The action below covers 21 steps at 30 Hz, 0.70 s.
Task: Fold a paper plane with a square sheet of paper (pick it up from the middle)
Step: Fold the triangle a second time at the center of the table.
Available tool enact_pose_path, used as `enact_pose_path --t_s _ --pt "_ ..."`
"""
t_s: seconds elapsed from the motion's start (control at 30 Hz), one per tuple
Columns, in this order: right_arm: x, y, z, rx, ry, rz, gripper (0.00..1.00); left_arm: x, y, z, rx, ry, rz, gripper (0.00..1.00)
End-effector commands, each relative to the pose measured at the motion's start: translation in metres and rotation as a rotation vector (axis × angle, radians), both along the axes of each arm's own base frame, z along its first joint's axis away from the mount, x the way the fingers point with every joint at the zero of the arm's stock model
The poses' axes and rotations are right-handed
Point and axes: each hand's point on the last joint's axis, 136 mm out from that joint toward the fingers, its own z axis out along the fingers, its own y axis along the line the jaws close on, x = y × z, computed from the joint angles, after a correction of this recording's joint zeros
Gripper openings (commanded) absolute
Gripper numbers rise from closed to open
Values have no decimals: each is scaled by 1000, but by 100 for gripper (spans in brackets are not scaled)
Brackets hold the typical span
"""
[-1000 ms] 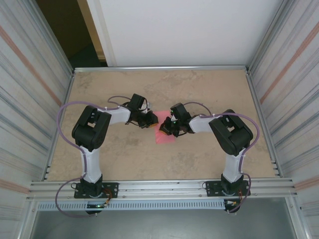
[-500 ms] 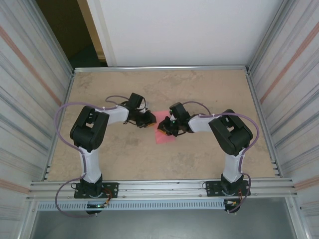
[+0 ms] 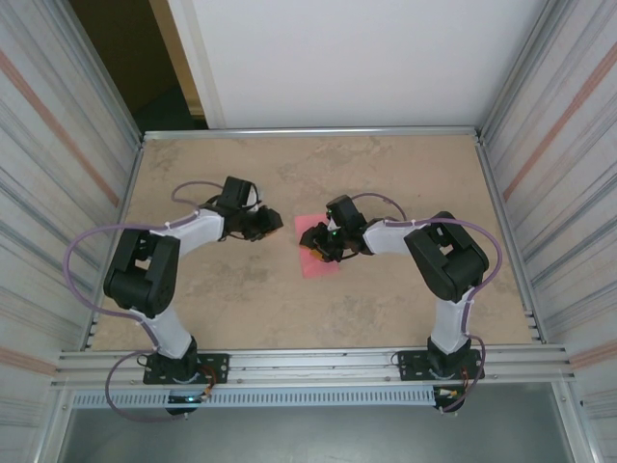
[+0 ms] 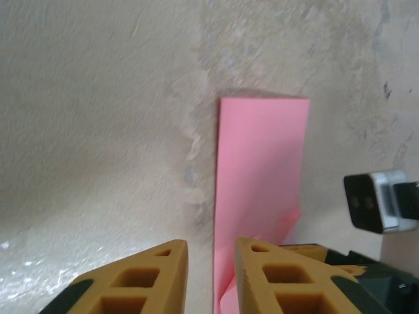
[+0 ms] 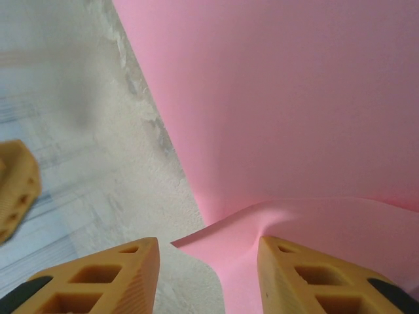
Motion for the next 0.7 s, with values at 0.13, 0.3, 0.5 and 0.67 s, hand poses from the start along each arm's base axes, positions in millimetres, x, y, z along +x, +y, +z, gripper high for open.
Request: enact_pose_path --t_s 0.13,0.3,0.5,0.67 --pt "-14 -14 -23 -101 47 20 40 -23 -21 15 -97 -44 -56 30" --pt "-17 -19 -27 -124 53 23 31 -34 -34 17 -94 -75 -93 24" --pt "-19 -23 -32 -152 65 21 19 -42 -50 7 -68 -71 -157 15" --pt "-20 -24 -34 -162 73 20 7 -44 -66 0 -48 -65 -212 10"
